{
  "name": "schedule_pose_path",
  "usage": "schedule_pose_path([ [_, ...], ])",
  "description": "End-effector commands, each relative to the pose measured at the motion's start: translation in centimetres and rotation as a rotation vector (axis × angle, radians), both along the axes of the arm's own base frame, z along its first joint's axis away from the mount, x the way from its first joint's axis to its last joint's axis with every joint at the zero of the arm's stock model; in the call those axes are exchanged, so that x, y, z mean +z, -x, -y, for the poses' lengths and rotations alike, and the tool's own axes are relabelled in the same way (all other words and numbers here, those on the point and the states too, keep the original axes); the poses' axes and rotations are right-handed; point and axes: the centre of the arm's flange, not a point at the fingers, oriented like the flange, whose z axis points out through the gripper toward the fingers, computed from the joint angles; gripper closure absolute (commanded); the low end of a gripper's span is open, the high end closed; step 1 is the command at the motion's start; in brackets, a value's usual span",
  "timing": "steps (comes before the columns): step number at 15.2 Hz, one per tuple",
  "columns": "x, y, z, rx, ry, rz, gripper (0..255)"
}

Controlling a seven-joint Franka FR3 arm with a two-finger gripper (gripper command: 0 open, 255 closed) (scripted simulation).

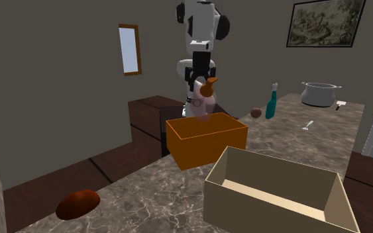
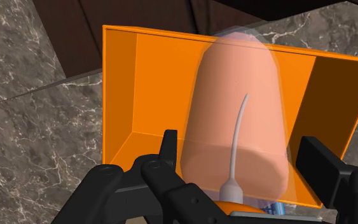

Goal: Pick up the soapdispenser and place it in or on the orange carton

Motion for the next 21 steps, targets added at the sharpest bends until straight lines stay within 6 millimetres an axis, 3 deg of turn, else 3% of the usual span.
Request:
schedule_pose_path([
  [1,-1.1,-0.1,0.0,0.000,0.000,0.001,255],
  [7,-4.2,-0.1,0.0,0.000,0.000,0.001,255],
  [15,-4.3,-0.1,0.0,0.000,0.000,0.001,255],
  [16,-4.3,-0.1,0.0,0.000,0.000,0.001,0],
  [21,-4.3,-0.1,0.0,0.000,0.000,0.001,0],
])
